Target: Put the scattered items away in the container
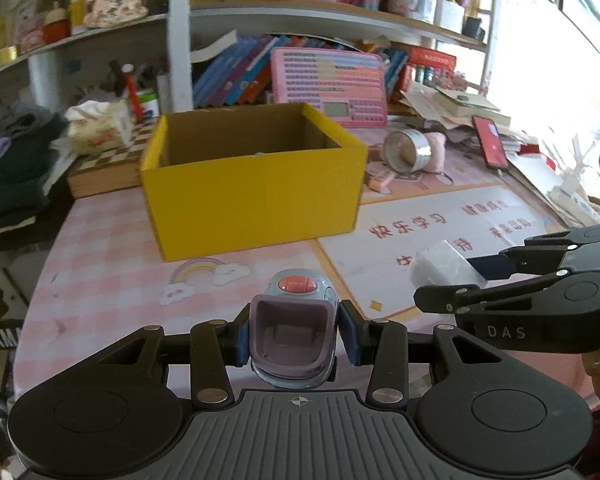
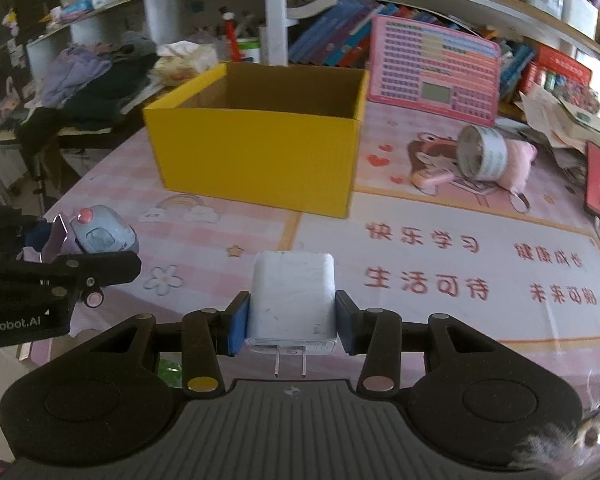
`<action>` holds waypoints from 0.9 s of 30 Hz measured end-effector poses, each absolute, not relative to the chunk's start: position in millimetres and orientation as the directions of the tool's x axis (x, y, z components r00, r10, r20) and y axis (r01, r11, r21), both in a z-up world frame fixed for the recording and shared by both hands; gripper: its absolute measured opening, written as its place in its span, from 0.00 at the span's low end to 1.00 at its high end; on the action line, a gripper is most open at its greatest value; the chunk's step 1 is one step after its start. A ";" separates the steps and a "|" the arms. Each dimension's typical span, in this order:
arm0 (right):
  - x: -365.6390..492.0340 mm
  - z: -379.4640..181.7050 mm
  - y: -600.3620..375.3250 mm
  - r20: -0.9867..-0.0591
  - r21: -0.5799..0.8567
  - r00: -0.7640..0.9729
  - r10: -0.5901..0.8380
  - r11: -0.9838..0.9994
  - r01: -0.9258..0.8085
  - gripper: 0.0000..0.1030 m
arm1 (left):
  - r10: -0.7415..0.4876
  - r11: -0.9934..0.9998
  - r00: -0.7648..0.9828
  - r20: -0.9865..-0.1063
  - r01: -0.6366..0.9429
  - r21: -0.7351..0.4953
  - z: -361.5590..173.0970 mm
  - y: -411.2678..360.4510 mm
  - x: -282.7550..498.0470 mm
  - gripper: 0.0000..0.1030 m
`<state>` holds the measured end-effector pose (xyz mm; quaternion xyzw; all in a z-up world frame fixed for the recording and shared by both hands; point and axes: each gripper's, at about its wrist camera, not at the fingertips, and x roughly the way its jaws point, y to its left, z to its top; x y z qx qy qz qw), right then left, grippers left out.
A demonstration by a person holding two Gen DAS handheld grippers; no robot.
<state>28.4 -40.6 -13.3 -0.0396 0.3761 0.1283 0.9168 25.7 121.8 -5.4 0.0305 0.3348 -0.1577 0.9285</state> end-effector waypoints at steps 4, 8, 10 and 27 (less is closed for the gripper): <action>32.7 -10.7 -28.5 -0.694 0.017 0.684 0.227 0.954 -0.300 0.40 | -0.255 0.957 0.741 -0.621 0.286 -0.051 -2.4 132.1 24.4 0.40; 37.9 -6.1 -18.4 -0.680 -0.008 0.689 0.248 0.938 -0.346 0.40 | -0.240 0.964 0.759 -0.605 0.258 -0.058 2.5 140.3 27.5 0.40; 41.8 -2.1 -15.2 -0.667 -0.022 0.698 0.259 0.930 -0.366 0.40 | -0.237 0.966 0.771 -0.591 0.251 -0.059 7.1 143.1 31.3 0.40; 166.5 53.4 -26.9 -0.543 -0.093 0.774 0.325 0.893 -0.440 0.40 | -0.198 0.972 0.854 -0.482 0.234 0.015 61.1 130.1 149.9 0.40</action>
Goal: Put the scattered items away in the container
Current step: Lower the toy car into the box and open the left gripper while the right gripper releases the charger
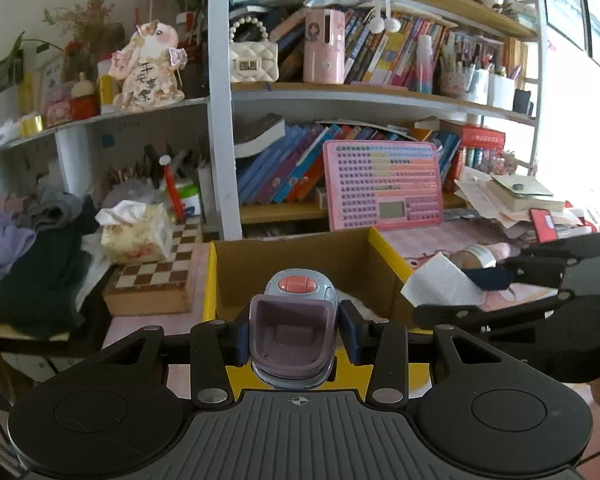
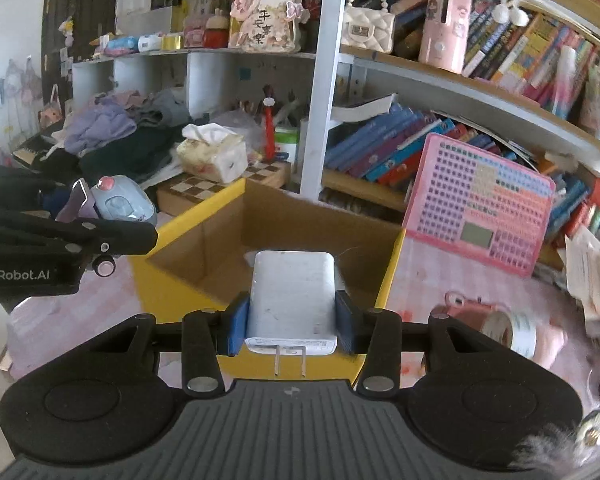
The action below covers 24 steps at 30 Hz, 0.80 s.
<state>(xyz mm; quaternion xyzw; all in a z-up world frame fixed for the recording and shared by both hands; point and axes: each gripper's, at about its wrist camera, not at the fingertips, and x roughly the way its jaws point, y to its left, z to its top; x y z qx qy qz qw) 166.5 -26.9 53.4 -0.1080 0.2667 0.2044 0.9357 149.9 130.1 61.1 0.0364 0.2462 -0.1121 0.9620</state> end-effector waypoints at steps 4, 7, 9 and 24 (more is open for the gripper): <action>201.4 49.7 -19.2 -0.556 -0.132 0.757 0.344 0.862 -0.489 0.40 | -0.187 0.971 0.842 -0.505 0.238 0.037 54.6 119.6 185.3 0.40; 225.8 41.1 -13.2 -0.578 -0.160 0.737 0.351 0.837 -0.524 0.41 | -0.181 0.970 0.829 -0.530 0.238 0.041 47.9 115.7 212.0 0.40; 242.7 33.5 -9.1 -0.598 -0.177 0.722 0.349 0.820 -0.544 0.41 | -0.172 0.969 0.817 -0.550 0.241 0.055 41.8 111.9 229.9 0.40; 319.8 -22.3 6.7 -0.775 -0.179 0.541 0.328 0.706 -0.685 0.41 | -0.101 0.947 0.665 -0.740 0.292 0.133 -17.7 92.6 313.0 0.40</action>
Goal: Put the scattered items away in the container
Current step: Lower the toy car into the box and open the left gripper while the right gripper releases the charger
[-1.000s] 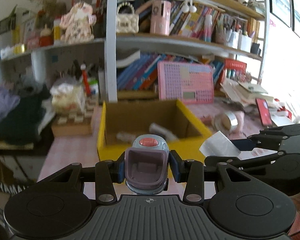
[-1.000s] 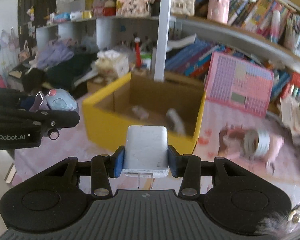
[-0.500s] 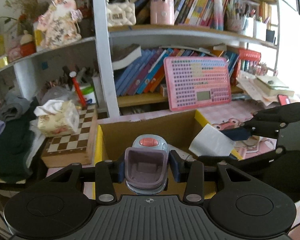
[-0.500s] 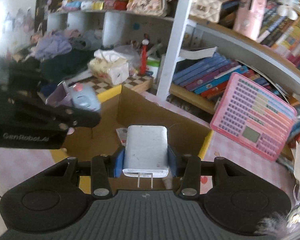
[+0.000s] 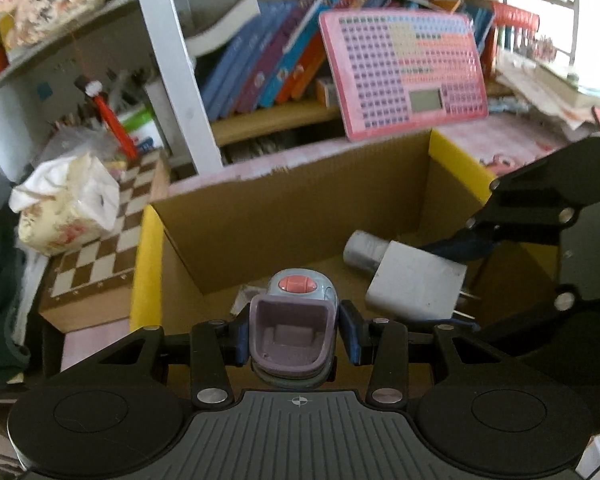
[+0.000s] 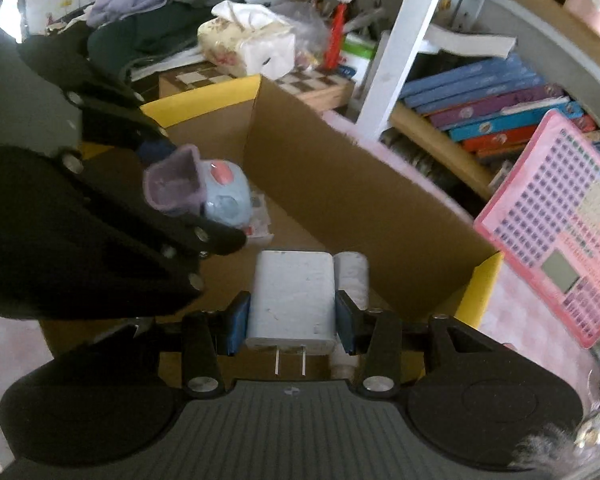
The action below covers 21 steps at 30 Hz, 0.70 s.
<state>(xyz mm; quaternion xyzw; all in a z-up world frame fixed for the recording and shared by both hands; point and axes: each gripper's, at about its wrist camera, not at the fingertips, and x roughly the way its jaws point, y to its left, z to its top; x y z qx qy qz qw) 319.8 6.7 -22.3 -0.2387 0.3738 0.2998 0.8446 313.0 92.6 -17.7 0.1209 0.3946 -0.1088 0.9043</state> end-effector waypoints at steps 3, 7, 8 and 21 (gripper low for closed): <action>321.2 -25.7 7.3 -0.789 -0.165 0.522 0.325 0.706 -0.689 0.41 | -0.096 0.945 0.655 -0.750 0.296 0.138 -19.2 91.7 315.7 0.40; 321.8 -28.5 9.0 -0.800 -0.159 0.507 0.321 0.701 -0.695 0.41 | -0.085 0.945 0.642 -0.762 0.294 0.143 -20.5 90.9 316.4 0.41; 323.0 -28.3 9.7 -0.801 -0.158 0.505 0.321 0.700 -0.696 0.41 | -0.081 0.944 0.642 -0.762 0.295 0.149 -20.8 90.6 316.0 0.41; 317.6 -8.9 -1.0 -0.753 -0.125 0.554 0.356 0.748 -0.651 0.52 | -0.071 0.957 0.699 -0.711 0.248 0.148 -2.7 98.6 303.2 0.61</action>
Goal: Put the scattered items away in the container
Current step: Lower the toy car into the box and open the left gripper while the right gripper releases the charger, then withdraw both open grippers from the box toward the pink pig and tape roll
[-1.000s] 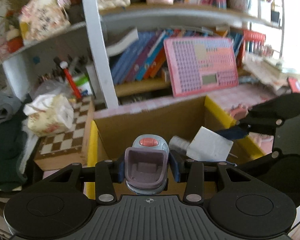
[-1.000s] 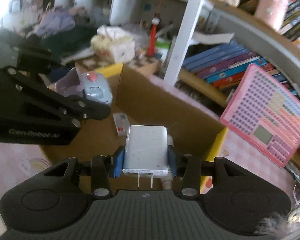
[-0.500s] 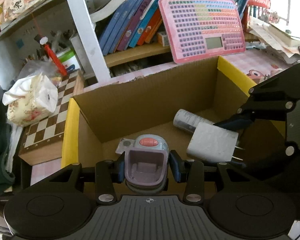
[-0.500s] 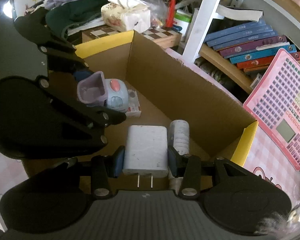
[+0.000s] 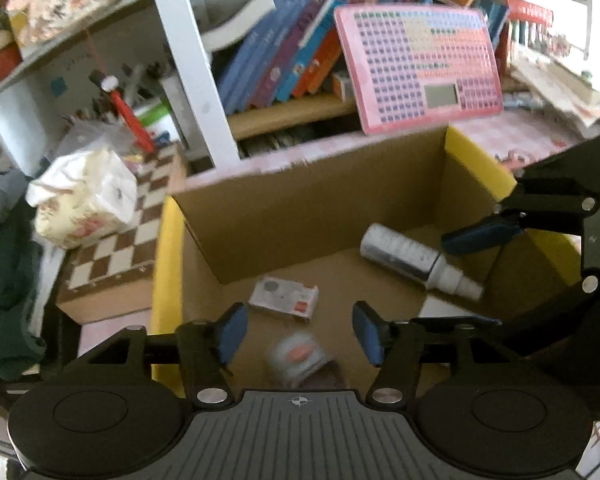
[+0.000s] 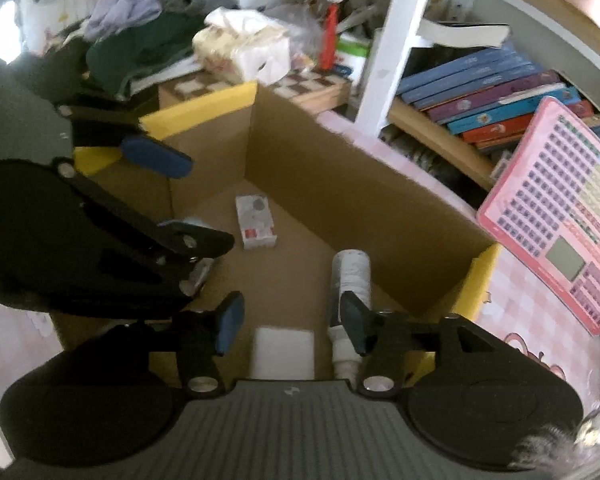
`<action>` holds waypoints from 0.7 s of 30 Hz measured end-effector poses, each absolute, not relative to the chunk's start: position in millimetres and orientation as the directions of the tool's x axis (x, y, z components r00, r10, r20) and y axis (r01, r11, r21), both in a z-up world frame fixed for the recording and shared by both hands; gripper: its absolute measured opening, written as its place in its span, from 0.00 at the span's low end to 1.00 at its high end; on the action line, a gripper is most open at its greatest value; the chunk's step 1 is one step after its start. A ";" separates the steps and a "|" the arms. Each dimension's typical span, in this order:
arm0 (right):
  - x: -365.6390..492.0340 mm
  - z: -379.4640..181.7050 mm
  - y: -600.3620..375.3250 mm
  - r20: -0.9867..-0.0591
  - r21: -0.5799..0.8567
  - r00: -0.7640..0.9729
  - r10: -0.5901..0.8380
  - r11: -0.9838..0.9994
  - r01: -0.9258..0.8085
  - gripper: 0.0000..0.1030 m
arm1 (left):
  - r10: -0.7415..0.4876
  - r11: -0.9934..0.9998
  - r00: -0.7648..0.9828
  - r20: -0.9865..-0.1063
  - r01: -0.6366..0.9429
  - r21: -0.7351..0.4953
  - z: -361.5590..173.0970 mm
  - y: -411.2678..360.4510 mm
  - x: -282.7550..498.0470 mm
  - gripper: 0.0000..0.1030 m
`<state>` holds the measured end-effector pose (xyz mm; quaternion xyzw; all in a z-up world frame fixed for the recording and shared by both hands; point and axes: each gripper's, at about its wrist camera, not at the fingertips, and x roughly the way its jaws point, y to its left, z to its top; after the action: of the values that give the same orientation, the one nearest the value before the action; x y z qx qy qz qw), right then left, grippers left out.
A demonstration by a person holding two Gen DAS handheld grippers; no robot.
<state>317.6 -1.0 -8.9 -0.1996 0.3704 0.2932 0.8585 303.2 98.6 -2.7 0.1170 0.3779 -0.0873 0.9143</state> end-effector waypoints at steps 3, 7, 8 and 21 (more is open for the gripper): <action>305.8 10.5 -11.3 -0.707 -0.120 0.596 0.380 0.767 -0.631 0.55 | -0.082 0.966 0.749 -0.658 0.223 0.133 15.6 104.4 289.7 0.65; 284.4 42.8 -30.2 -0.629 -0.117 0.673 0.389 0.809 -0.577 0.55 | -0.106 0.977 0.804 -0.585 0.193 0.088 41.1 112.7 264.7 0.70; 279.1 49.8 -35.0 -0.612 -0.114 0.688 0.389 0.818 -0.564 0.55 | -0.109 0.978 0.816 -0.568 0.189 0.084 46.7 114.0 257.1 0.70; 182.1 84.6 -55.0 -0.472 -0.076 0.810 0.348 0.899 -0.431 0.61 | -0.074 0.988 0.878 -0.473 0.129 0.086 73.9 130.3 146.7 0.78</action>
<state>182.1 -55.0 84.6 -0.0899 0.2298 0.2055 0.9470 146.7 130.3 73.9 0.0576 0.2412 -0.0525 0.9673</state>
